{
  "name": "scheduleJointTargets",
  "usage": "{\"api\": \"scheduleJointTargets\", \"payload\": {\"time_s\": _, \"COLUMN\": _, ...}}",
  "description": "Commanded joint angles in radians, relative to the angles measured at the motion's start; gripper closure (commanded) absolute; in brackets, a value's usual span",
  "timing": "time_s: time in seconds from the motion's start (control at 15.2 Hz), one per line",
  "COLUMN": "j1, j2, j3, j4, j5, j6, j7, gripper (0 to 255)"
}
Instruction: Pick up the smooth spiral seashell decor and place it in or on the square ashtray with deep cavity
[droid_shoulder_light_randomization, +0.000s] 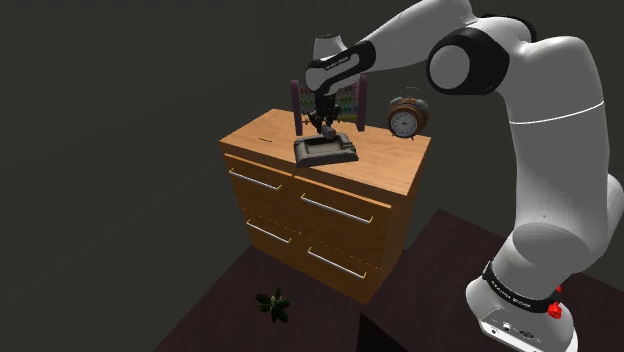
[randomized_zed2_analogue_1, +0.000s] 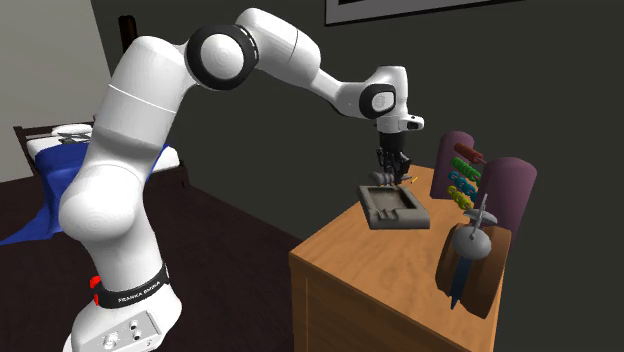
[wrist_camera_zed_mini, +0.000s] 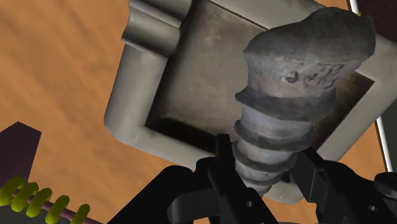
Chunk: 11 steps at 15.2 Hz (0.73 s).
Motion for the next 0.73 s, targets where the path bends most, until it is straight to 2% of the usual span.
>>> {"api": "scheduleJointTargets", "payload": {"time_s": 0.0, "j1": 0.000, "j2": 0.015, "j3": 0.000, "j4": -0.006, "j5": 0.001, "j6": 0.022, "j7": 0.000, "gripper": 255}}
{"api": "scheduleJointTargets", "payload": {"time_s": 0.46, "j1": -0.001, "j2": 0.054, "j3": 0.002, "j4": -0.045, "j5": 0.003, "j6": 0.100, "j7": 0.001, "gripper": 255}}
{"api": "scheduleJointTargets", "payload": {"time_s": 0.66, "j1": -0.001, "j2": 0.054, "j3": 0.002, "j4": -0.045, "j5": 0.003, "j6": 0.100, "j7": 0.001, "gripper": 255}}
